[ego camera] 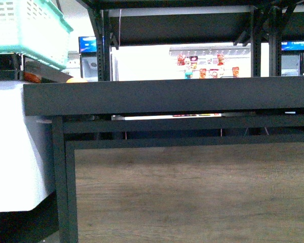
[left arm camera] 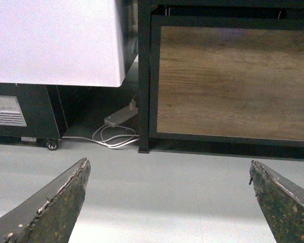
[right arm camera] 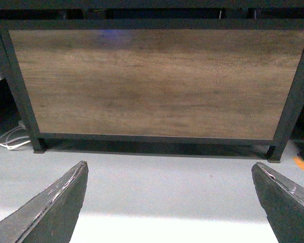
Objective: Pick lemon from shelf
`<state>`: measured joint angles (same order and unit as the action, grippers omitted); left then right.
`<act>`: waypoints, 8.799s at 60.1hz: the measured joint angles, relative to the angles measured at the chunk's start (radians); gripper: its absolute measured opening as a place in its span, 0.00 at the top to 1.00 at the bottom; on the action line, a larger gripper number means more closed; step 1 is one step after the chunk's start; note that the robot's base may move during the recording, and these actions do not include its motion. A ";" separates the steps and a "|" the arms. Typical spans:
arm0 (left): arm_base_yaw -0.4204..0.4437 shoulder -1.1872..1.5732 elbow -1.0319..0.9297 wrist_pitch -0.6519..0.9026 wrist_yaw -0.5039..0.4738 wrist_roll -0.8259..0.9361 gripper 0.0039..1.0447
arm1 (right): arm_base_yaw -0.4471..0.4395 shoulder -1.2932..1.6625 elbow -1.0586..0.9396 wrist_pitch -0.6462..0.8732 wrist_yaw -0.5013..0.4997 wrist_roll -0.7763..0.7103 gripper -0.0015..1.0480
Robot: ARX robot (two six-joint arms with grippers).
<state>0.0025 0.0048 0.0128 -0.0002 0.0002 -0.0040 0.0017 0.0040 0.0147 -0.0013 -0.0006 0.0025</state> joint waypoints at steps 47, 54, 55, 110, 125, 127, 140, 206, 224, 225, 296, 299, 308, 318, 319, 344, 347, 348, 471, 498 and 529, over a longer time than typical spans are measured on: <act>0.000 0.000 0.000 0.000 0.000 0.000 0.08 | 0.000 0.000 0.000 0.000 0.000 0.000 0.07; 0.000 0.000 0.000 0.000 0.000 0.000 0.08 | 0.000 0.000 0.000 0.000 0.000 0.000 0.07; 0.000 0.000 0.000 0.000 0.000 0.000 0.08 | 0.000 0.000 0.000 0.000 0.000 0.000 0.07; 0.000 0.000 0.000 0.000 0.000 0.000 0.08 | 0.000 0.000 0.000 0.000 0.000 0.000 0.07; 0.000 0.000 0.000 0.000 0.000 0.000 0.08 | 0.000 0.000 0.000 0.000 0.000 0.000 0.07; 0.000 0.000 0.000 0.000 0.000 0.000 0.08 | 0.000 0.000 0.000 0.000 0.000 0.000 0.07; 0.000 0.000 0.000 0.000 0.000 0.000 0.08 | 0.000 0.000 0.000 0.000 0.000 0.000 0.07; 0.000 0.000 0.000 0.000 0.001 0.000 0.08 | 0.000 0.000 0.000 0.000 0.000 0.000 0.07; 0.000 0.000 0.000 0.000 0.000 0.000 0.08 | 0.000 0.000 0.000 0.000 0.000 0.000 0.07; 0.000 0.000 0.000 0.000 0.000 0.000 0.08 | 0.000 0.000 0.000 0.000 0.000 0.000 0.07; 0.000 0.000 0.000 0.000 -0.001 0.000 0.08 | 0.000 0.000 0.000 0.000 0.000 0.000 0.07; 0.000 0.000 0.000 0.000 0.000 0.000 0.08 | 0.000 0.000 0.000 0.000 0.000 0.000 0.07; 0.000 0.000 0.000 0.000 0.000 0.000 0.08 | 0.000 0.000 0.000 0.000 0.000 0.000 0.07; 0.000 0.000 0.000 0.000 0.000 0.000 0.08 | 0.000 0.000 0.000 0.000 0.000 0.000 0.07; 0.000 0.000 0.000 0.000 0.000 0.000 0.08 | 0.000 0.000 0.000 0.000 0.000 0.001 0.07; 0.000 0.000 0.000 0.000 0.000 0.000 0.08 | 0.000 0.000 0.000 0.000 0.000 0.000 0.07; 0.000 0.000 0.000 0.000 0.000 0.000 0.08 | 0.000 0.000 0.000 0.000 0.000 0.000 0.07; 0.000 0.000 0.000 0.000 0.000 0.000 0.08 | 0.000 0.000 0.000 0.000 0.000 0.000 0.07; 0.531 1.810 1.236 0.405 0.639 -1.325 0.08 | 0.000 0.000 0.000 0.000 0.000 0.000 0.07; 0.520 1.849 1.291 0.359 0.593 -1.292 0.43 | 0.000 0.000 0.000 0.000 0.000 0.000 0.07; 0.518 1.814 1.284 0.266 0.583 -1.241 0.86 | 0.000 0.000 0.000 0.000 0.000 0.000 0.07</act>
<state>0.5209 1.8183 1.2972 0.2653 0.5835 -1.2446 0.0017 0.0040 0.0147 -0.0013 -0.0006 0.0025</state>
